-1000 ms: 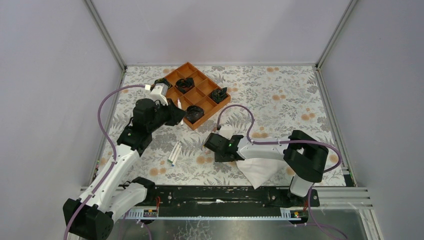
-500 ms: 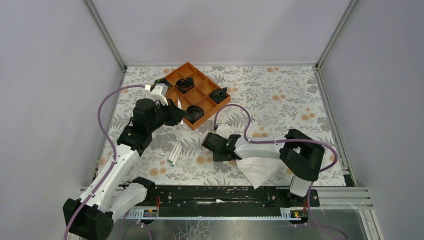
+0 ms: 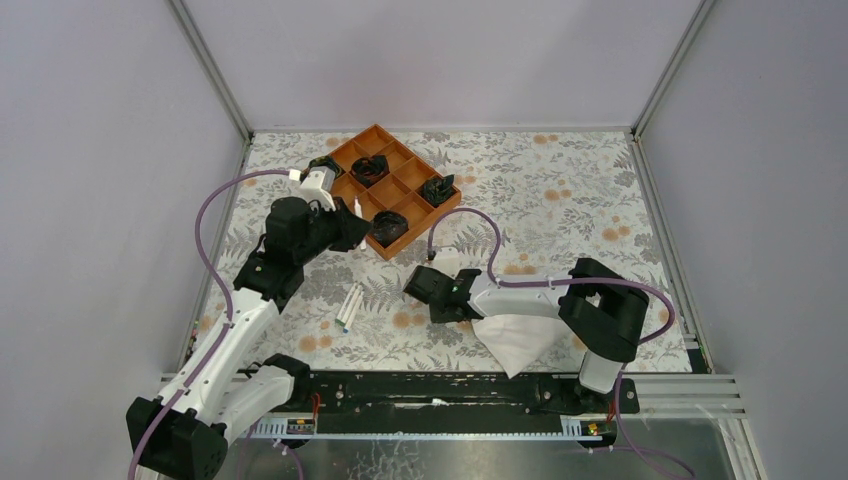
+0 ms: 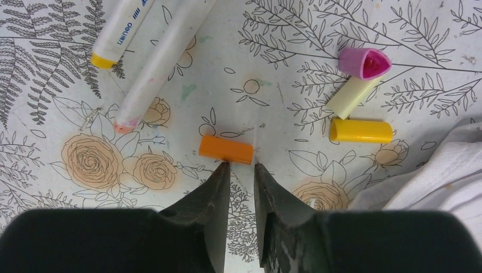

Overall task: Insert the pens into the pen caps
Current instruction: Insert the pen cap onto the pen.

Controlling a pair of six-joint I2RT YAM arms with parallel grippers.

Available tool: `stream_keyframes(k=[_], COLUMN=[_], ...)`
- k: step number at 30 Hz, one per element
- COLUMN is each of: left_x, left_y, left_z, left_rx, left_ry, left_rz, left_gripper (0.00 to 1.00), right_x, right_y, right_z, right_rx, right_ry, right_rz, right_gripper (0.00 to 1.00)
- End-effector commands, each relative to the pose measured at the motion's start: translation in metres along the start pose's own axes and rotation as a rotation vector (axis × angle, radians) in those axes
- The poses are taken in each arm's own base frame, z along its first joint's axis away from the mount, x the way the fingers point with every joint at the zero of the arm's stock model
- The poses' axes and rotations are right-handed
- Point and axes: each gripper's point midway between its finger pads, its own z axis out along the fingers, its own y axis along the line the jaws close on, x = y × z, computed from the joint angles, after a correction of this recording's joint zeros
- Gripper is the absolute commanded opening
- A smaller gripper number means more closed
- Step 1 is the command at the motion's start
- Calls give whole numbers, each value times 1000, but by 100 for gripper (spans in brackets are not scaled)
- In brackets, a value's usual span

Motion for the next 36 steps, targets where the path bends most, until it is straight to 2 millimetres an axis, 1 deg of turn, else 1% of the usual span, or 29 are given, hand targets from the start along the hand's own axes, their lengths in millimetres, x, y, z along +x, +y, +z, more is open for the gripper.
stream_keyframes(k=[1,6,10,22,30,33,36], left_x=[0,1,2,2,2,1,1], left_y=[8,8,9,10,11,11,10], left_z=[1,2,3,4,3,3,2], left_rx=[-23,-21,-25,-26,-27,-27,-24], left_ry=[-5,1,3,5,3,0,-1], left_rz=[17,12,9,6,4,4,2], left_gripper=[0,0,0,0,0,0,0], right_x=[-8,-4,-6,-13,-32,-39,-50], right_y=[-7,-11,-16,-12,-5,-1,1], right_z=[-8,-5,-4,11,19,16,5], right_rx=[25,36,59,73,43,35,23], right_ry=[-43,-37,-50,-58,-83,-94,-120], right_rz=[-5,1,-4,-28,-23,-28,-18], right_gripper=[27,24,22,19,18,18,18])
